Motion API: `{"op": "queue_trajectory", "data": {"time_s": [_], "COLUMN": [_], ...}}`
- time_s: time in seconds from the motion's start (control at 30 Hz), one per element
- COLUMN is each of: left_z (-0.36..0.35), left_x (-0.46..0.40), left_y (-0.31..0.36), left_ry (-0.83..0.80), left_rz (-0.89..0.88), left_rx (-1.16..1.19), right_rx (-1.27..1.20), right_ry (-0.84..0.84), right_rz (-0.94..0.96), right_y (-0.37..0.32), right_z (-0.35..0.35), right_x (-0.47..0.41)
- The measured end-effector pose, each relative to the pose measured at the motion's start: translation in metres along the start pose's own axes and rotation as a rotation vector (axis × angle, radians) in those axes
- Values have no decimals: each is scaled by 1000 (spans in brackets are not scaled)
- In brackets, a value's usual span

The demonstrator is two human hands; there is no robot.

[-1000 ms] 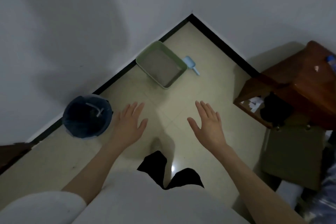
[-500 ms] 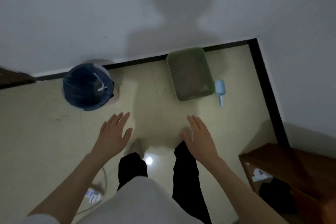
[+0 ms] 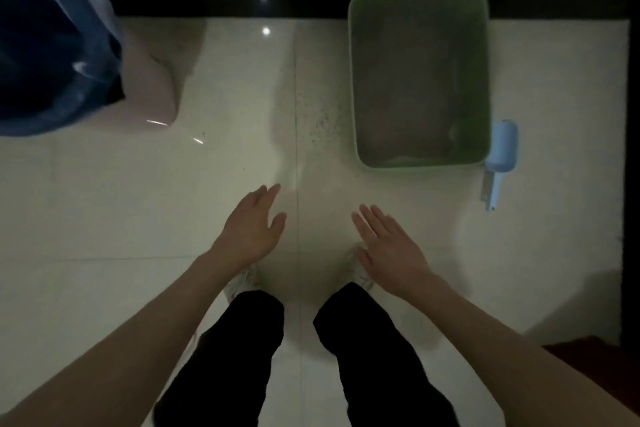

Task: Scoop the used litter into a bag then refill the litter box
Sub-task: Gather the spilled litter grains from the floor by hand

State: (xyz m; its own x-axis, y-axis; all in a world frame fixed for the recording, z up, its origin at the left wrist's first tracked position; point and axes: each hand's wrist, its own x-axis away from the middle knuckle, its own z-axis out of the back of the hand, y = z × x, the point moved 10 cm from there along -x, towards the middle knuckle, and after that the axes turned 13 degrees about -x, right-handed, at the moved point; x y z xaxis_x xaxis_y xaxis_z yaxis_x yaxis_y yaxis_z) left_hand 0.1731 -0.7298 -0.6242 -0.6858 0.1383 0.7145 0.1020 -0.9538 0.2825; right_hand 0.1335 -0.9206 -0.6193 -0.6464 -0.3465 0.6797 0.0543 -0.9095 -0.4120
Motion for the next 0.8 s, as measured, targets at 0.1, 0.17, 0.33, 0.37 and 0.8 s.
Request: {"op": "queue_trajectory", "data": {"time_s": [0.1,0.17,0.33,0.37,0.8], "left_z": [-70,-115,-174,-177,-126], "left_x": [-51,-76,-130,-141,-249], "left_y": [-20,-40,-68,-72,-63], "left_ry": [-95,-169,-12,22,434], "left_rz": [-118,-210,-526,-552,-646], "left_rx": [-354,-586,-813,-827,-839], "right_rx": [88,158,231,243,373], "right_ry": [-75,-143,-162,-169,230], "right_rz": [60,136,329,357,585], "right_y": [23,29,40,45,50], "right_z": [-59,-97,-167,-175,-139], "right_x": [-63,-97,-160,-170,-257]}}
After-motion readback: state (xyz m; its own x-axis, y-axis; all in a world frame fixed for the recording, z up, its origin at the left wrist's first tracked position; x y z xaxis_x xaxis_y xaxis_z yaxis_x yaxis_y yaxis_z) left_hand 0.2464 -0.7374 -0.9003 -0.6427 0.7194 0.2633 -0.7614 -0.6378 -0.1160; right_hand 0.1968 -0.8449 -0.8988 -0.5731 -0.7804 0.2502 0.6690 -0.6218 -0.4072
